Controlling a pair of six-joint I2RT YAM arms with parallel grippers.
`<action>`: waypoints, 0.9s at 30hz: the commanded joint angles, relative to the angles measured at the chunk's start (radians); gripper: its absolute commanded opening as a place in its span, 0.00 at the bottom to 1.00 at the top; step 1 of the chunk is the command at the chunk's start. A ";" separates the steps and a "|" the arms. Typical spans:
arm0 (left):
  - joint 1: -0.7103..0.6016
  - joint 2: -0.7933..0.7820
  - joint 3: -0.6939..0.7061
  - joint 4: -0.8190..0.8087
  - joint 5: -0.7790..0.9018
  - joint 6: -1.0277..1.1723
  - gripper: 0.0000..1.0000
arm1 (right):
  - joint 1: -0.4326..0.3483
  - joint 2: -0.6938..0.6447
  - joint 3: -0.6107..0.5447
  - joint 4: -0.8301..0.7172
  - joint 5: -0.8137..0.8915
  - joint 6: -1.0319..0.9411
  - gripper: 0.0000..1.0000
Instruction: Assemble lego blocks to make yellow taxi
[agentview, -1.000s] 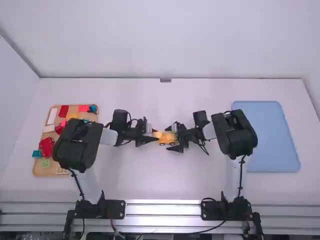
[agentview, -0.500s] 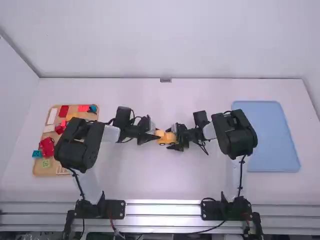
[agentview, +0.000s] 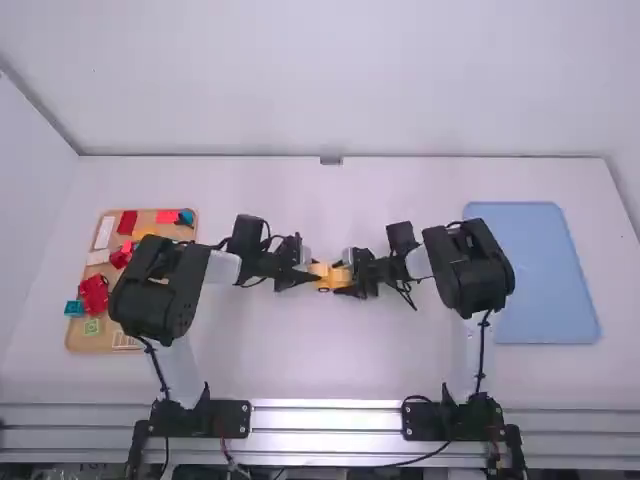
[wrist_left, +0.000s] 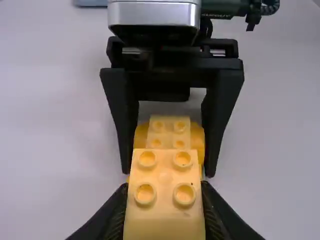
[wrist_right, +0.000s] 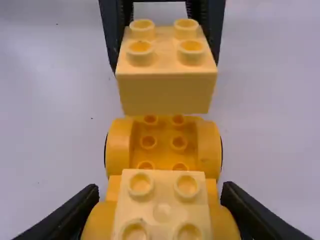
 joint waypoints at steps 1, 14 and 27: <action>-0.010 0.018 0.009 -0.003 0.015 0.008 0.03 | -0.003 0.016 -0.011 -0.002 -0.004 0.002 0.59; -0.038 0.037 0.009 -0.022 0.012 0.056 0.02 | -0.003 0.016 -0.011 -0.040 0.008 -0.002 0.59; -0.043 0.068 0.011 -0.002 0.016 0.052 0.02 | -0.002 0.016 -0.010 -0.109 -0.014 -0.092 0.62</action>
